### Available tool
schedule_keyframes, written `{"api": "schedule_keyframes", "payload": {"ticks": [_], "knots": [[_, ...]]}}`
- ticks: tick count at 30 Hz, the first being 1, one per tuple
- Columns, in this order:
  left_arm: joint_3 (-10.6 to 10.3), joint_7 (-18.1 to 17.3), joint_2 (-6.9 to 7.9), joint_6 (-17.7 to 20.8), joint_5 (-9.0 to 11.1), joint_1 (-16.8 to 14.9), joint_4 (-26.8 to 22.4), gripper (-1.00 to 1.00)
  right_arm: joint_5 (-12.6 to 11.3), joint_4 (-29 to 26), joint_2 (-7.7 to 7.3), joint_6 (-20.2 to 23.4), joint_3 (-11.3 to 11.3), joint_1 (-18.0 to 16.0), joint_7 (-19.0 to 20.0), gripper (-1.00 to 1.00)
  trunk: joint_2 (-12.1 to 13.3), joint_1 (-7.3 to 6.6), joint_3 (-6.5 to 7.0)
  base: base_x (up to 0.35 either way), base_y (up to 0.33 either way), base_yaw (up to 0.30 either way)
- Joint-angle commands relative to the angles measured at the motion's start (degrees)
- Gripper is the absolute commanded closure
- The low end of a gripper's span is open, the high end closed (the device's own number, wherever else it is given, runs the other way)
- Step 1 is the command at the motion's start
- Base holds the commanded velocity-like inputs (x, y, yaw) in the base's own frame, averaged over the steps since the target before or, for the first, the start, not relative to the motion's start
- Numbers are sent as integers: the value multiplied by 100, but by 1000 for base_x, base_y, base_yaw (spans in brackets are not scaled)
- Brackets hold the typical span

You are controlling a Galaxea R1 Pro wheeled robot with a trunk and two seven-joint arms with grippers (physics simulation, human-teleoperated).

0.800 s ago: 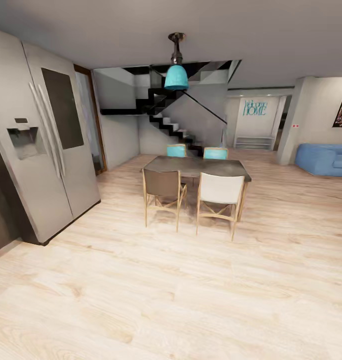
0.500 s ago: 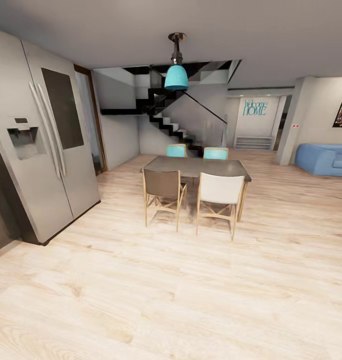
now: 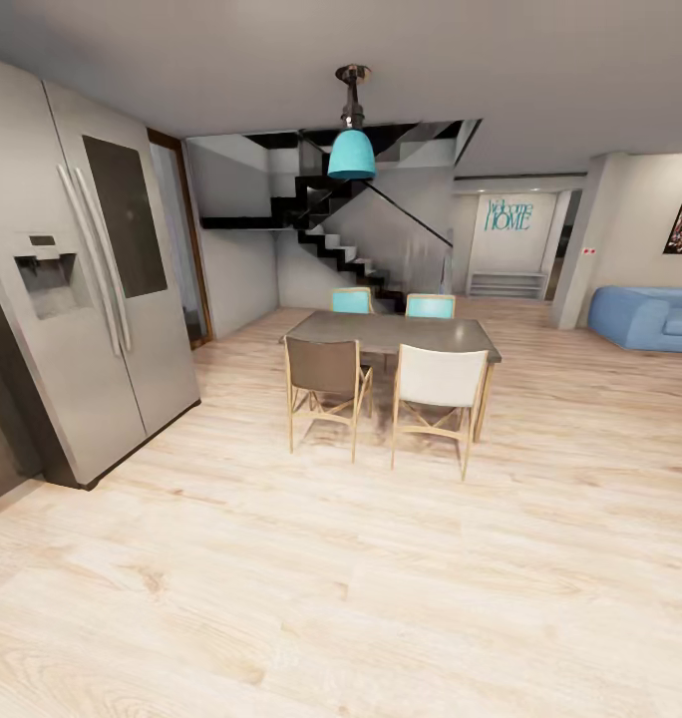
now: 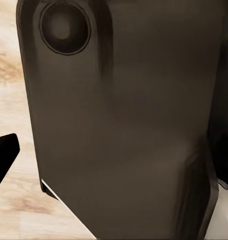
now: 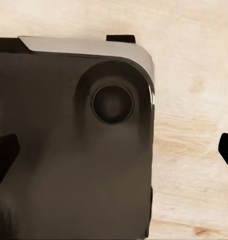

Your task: Pick up the poster from the kitchen countertop and hang it on one of the wall nails in the kitchen.

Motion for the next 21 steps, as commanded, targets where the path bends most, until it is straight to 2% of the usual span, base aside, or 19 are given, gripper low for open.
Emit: {"api": "schedule_keyframes", "payload": {"ticks": [1,4,5,14,21], "knots": [[4,9,4,-41,-18,23,-42,-100,-12,-29,-34,-48,-6,-36,-3,-100,-2,0,-5,0,0,0],[36,26,94,-138,-38,53,-138,-100,-39,-128,-130,-145,-19,-135,-11,-100,-2,0,-5,0,0,0],[39,26,117,-307,-38,54,-3420,-100,-38,-1999,-150,-952,-17,-560,-11,-100,-2,0,-5,0,0,0],[61,28,176,-323,-29,58,-3495,-100,-21,-2078,-197,-994,5,-536,-12,-100,-2,0,-5,0,0,14],[62,28,178,-324,-29,58,-3493,-100,-26,-2079,-196,-999,10,-536,-29,-100,-2,0,-5,0,0,269]]}}
